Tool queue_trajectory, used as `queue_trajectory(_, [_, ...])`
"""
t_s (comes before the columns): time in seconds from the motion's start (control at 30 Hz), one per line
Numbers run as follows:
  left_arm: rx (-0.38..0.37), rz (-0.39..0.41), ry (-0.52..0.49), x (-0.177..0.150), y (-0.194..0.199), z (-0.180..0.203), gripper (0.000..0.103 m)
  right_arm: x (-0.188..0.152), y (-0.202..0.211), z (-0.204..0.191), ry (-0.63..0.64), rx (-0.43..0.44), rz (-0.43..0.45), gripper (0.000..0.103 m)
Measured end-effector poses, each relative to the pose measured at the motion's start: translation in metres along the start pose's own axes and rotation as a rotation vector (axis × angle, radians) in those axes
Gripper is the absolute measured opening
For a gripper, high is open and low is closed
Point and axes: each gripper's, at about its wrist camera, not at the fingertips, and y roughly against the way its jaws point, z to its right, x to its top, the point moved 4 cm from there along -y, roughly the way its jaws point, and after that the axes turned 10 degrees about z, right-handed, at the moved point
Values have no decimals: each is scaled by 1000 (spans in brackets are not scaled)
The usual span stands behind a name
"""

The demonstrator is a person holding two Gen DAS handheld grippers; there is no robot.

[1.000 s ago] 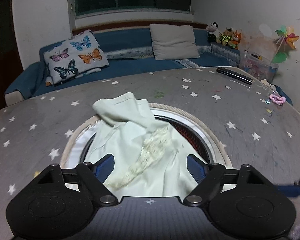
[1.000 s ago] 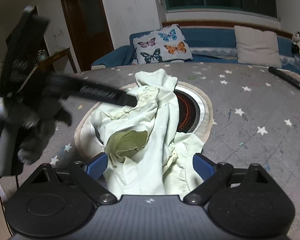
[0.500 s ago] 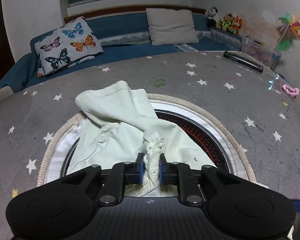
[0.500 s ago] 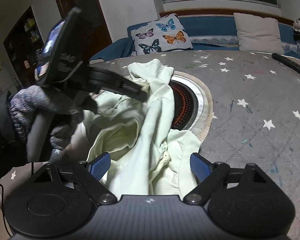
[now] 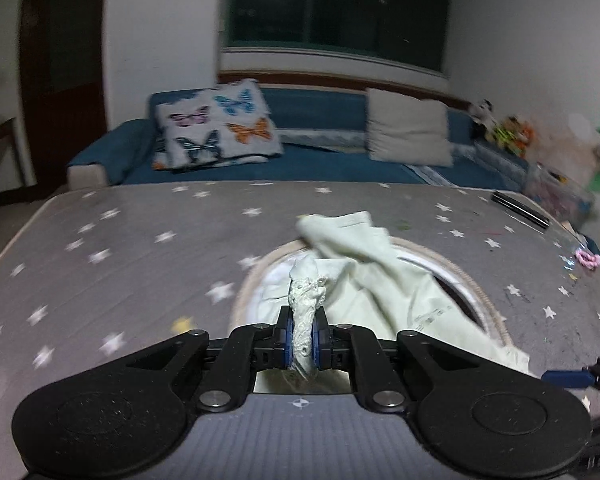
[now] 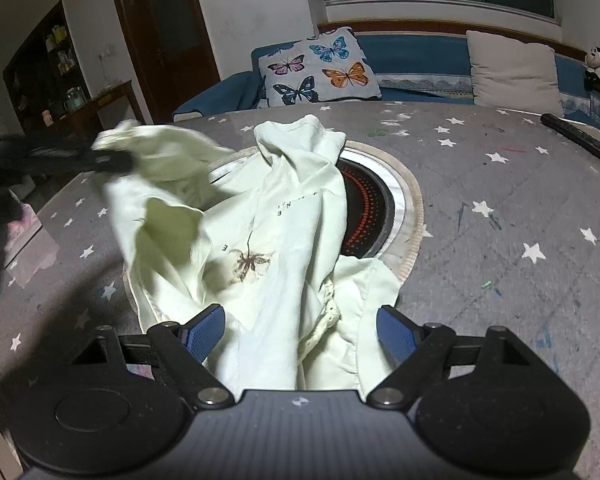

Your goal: Fold clothes

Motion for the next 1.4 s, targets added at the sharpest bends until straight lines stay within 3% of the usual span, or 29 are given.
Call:
queue_trajectory(0.27, [106,-55,90,-47,62,-47,9,-2,7,-11,33,6,-9,85])
queue_trajectory(0.5, [133,-136,100,-63,77,-70,15,10,9,-6,47,-1,-5,85])
queue_trajectory(0.53, [134,-140,99,-62,77,-72,19,12,7,-2,44,-10,-3,85])
queue_trajectory(0.63, [156,-112,64,-53,84,-75,46,18,-4,14,22,-41,-8,81])
queue_trajectory(0.77, [189,-51,29,-36,94,-80,55,18,-17,32,-9,-67,-34,74])
queue_trajectory(0.93, [184,1,14,-16,85,-79,56,16,-32,43,-35,-64,-48,64])
queue_trajectory(1.13, [84,-31,-30,-15,40,-52,54,17,-45,47,-64,-60,-46,46])
queue_trajectory(1.33, [15,-123,-60,-36,-14,-32,34,16,-48,34,-16,-43,-57,9])
queue_trajectory(1.4, [18,-149,-82,-46,-25,-29,29,16,-44,32,-3,-52,-44,7])
